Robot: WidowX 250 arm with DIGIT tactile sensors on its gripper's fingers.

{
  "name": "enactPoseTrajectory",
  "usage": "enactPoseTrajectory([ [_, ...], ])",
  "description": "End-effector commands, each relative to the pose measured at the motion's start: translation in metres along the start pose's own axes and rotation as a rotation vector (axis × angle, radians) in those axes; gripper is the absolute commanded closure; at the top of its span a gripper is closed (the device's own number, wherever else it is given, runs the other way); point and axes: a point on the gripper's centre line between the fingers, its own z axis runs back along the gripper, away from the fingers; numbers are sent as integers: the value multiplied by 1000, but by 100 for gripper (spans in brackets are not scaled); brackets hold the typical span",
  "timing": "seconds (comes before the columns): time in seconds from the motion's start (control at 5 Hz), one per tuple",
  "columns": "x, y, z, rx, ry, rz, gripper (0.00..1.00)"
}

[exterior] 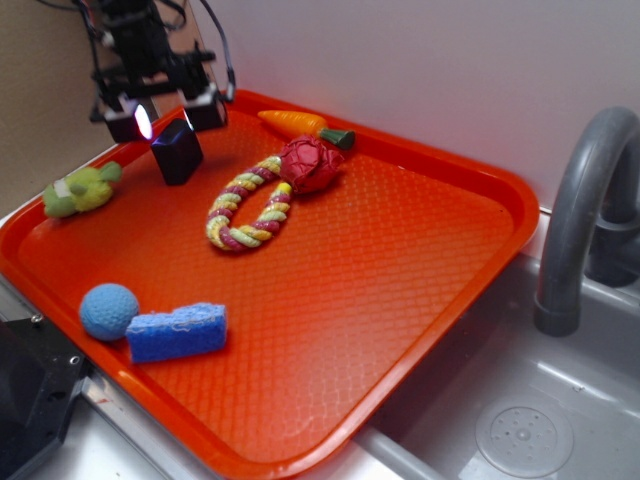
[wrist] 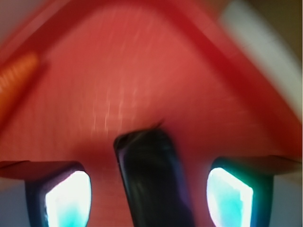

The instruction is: Grab the black box.

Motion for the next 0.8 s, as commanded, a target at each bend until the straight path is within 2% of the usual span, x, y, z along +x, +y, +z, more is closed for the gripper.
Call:
enactPoseTrajectory([
  [0.0,-6,-1,4,39,-43,-59,100],
  [0.2,-17,-11,53,-25,-168,-118,100],
  [0.4,-37,-18,103,-121,-199,-198,100],
  [0.6,-81,-21,152,-166,-181,-445,100],
])
